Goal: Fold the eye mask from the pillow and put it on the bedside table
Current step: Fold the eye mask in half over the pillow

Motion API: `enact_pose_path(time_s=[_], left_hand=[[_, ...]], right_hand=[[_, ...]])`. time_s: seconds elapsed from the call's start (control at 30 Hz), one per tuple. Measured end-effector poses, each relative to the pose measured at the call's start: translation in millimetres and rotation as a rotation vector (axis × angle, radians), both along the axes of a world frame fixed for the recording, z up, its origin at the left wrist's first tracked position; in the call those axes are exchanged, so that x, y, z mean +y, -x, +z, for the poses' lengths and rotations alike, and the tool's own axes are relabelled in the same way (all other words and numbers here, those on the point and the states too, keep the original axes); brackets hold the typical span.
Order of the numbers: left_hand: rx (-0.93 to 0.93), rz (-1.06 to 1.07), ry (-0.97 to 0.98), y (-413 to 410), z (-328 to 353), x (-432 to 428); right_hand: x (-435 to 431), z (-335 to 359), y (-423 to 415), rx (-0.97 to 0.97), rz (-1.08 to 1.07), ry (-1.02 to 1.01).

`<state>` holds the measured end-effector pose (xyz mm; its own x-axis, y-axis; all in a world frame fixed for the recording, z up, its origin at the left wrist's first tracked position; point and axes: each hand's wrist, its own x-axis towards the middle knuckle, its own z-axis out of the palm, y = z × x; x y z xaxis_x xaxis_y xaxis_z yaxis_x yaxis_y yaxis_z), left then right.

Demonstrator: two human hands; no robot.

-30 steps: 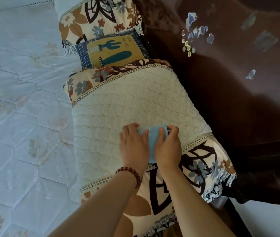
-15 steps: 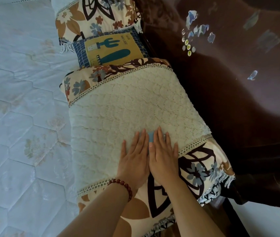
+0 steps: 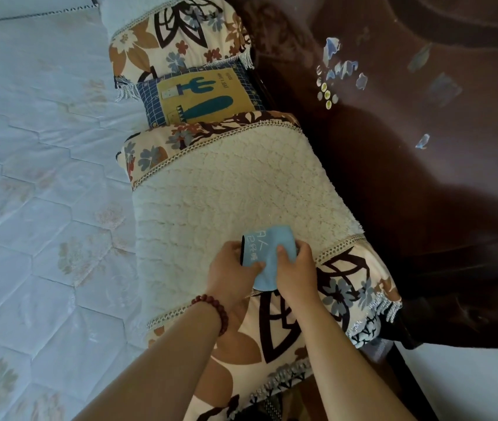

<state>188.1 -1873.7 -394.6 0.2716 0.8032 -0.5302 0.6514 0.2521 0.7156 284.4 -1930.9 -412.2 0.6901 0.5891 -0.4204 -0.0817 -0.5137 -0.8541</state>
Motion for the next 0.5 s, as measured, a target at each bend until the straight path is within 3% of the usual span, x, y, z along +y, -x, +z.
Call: enact_pose_path(time_s=[0.13, 0.33, 0.5], left_hand=[[-0.178, 0.101, 0.061, -1, 22, -5], [-0.049, 0.189, -0.163, -4, 74, -29], [-0.124, 0.152, -0.308, -1, 125, -44]], right_hand=[[-8, 19, 9, 0.097, -0.085, -0.083], [-33, 73, 25, 0.109, -0.095, -0.193], [-50, 127, 21, 0.249, -0.157, -0.267]])
